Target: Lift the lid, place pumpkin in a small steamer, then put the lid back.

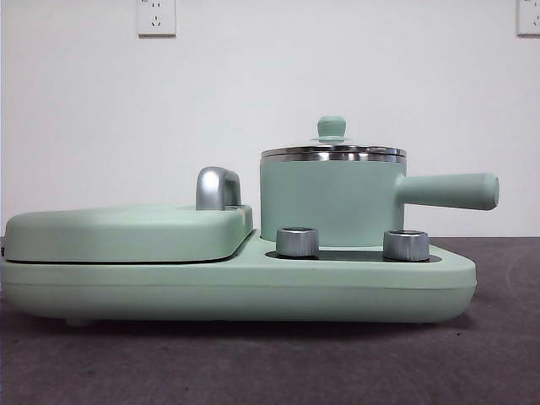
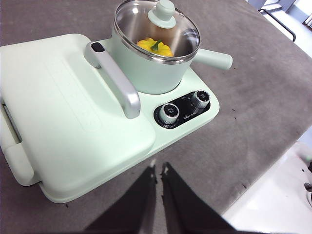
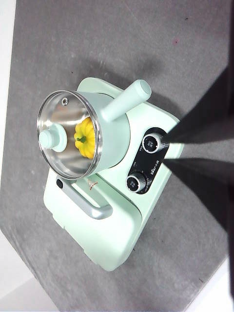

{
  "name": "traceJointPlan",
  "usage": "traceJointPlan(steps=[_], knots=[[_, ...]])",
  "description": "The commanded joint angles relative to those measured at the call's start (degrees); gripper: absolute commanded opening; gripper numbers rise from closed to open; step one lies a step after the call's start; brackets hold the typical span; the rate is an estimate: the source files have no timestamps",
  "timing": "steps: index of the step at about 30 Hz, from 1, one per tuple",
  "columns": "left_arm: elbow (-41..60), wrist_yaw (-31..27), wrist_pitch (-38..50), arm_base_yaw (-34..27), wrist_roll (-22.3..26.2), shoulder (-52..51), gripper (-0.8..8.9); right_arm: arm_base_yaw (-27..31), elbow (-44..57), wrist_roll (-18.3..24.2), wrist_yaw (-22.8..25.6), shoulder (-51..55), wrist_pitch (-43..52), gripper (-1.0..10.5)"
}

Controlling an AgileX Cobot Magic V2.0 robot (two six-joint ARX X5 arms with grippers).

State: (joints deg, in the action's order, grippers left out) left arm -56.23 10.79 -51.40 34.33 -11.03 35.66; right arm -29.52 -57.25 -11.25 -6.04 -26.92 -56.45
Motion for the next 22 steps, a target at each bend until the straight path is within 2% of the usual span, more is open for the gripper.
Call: traceJointPlan(steps=[1,10,14,17,22], knots=[[-0.59,-0.09,0.26,0.17,-0.20,0.11,0.06,-0.35,-0.50,-0.68,0.13,-0.26,0.55,0.1],[-0.50,-0.09,0.44,0.17,-0.20,0.04,0.06,-0.35,-0.50,-0.68,0.11,-0.28,0.79,0.1],[0.74,-0.11,1.11,-2.05,-0.17,-2.47,0.06,-0.35,-0.50,-0.68,0.09,-0.28,0.81,0.1],[6.40,1.57,7.15,-7.26,-0.17,-7.06,0.06,-0.35,-0.50,-0.68,0.09,-0.28,0.79,0.1],[22.75,1.46,23.93,-20.13,0.48,-17.31,0.06,-0.35,-0.50,-0.68,0.09,-0.28,0.81,0.1]])
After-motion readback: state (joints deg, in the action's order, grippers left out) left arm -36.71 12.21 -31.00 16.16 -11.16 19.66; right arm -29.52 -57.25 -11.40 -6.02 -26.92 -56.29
